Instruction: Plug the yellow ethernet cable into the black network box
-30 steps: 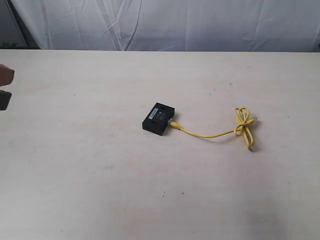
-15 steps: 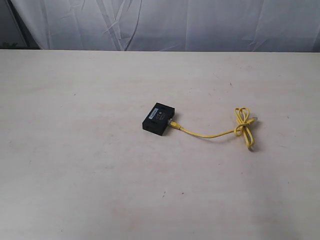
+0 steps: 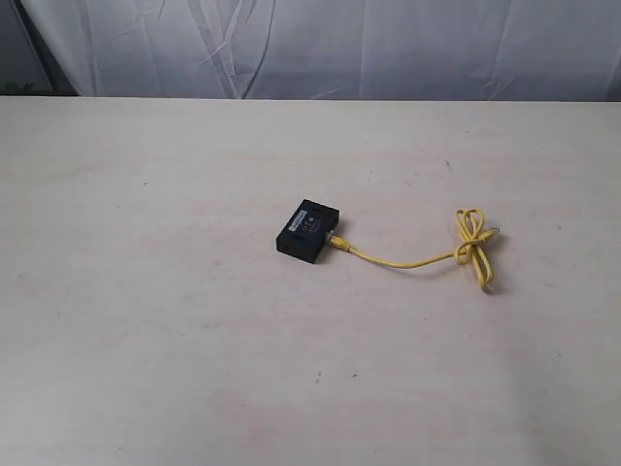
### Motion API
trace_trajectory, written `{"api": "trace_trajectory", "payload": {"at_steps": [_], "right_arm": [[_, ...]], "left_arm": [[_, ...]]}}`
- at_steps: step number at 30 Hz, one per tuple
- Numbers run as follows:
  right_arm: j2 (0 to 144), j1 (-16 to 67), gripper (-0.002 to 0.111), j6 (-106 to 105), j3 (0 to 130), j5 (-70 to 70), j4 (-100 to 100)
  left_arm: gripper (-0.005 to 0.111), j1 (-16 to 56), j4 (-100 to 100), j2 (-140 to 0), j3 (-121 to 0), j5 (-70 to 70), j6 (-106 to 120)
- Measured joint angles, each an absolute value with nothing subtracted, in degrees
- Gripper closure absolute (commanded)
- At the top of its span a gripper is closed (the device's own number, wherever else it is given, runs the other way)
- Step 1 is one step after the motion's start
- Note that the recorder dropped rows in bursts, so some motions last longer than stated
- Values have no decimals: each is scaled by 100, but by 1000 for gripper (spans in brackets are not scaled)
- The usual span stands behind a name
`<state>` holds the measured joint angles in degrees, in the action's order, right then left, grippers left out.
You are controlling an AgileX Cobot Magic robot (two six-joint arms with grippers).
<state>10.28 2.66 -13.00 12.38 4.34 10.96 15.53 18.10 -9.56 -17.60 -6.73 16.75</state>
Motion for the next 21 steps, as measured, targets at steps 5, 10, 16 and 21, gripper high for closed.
{"api": "trace_trajectory", "payload": {"at_steps": [5,10,16,21], "right_arm": [[1002,266,108,-1300,793,400,1224],[1002,266,108,-1300,663,636,1673],[1002,266,108,-1300,660,749,1852],[1002,266,108,-1300,660,749,1860]], "left_arm": [[107,1553,1861,-956,-1726,-675,1675],[107,1553,1869,-956,-1726,-675,1675],[107,1553,1869,-956,-1726,-675,1675],[107,1553,1869,-956,-1726,-675,1675]]}}
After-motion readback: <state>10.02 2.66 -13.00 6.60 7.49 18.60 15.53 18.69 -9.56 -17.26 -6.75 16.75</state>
